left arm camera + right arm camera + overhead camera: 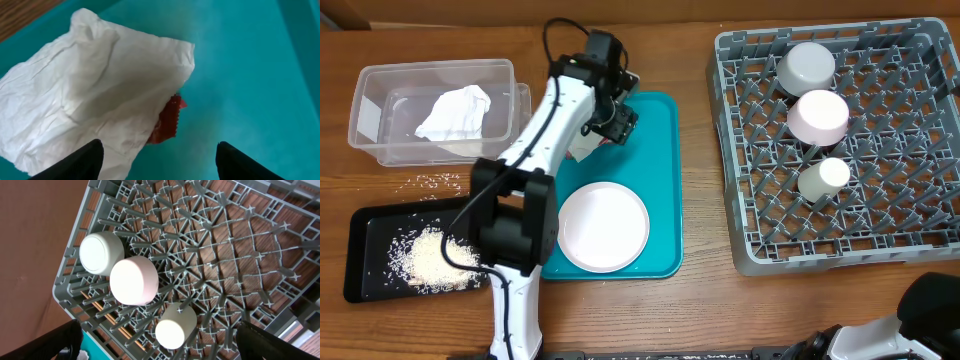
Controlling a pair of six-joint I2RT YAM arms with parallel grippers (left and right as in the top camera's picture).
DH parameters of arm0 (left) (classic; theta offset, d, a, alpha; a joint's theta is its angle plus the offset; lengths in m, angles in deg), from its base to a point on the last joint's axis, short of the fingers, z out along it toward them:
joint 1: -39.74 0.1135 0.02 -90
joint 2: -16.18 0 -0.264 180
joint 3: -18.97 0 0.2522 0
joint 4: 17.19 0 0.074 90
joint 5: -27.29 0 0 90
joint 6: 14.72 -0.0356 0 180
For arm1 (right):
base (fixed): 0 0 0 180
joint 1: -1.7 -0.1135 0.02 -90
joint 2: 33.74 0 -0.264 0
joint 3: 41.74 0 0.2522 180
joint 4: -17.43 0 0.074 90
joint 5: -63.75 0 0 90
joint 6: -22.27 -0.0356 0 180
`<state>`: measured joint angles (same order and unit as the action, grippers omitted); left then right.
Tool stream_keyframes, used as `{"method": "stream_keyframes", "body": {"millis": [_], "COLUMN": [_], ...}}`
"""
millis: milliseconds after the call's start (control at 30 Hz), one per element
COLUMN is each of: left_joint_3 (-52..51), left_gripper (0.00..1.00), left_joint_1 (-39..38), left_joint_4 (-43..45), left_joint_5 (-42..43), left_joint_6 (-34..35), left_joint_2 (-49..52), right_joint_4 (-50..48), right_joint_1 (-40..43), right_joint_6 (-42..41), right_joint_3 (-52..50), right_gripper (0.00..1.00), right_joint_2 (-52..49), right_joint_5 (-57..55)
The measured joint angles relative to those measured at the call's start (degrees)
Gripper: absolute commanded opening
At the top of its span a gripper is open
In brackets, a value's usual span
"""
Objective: Sort waste into correct bins and load items into the dishwasher
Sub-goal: 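Move the left gripper over the red wrapper on the teal tray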
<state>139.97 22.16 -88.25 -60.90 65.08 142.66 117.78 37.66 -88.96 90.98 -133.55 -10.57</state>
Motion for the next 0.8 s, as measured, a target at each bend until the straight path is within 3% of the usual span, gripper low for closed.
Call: {"method": "stream_keyframes", "body": {"millis": [633,800], "left_joint_3": [-0.02,-0.02], "left_gripper": [0.59,0.51], "left_joint_1": [-1.68,-1.68], "left_joint_4": [0.07,0.07], "left_joint_5": [-4.52,-4.70], "left_joint_6": [-5.03,-5.07], "left_joint_2": [0.44,1.20], "right_joint_4": [0.00,0.02], "right_joint_1": [0.00,0.00], "right_joint_6": [0.00,0.02], "right_joint_3": [0.00,0.00], "right_gripper": [1.00,1.00], "right_joint_2": [0.00,0.00], "right_joint_5": [0.02,0.02]}}
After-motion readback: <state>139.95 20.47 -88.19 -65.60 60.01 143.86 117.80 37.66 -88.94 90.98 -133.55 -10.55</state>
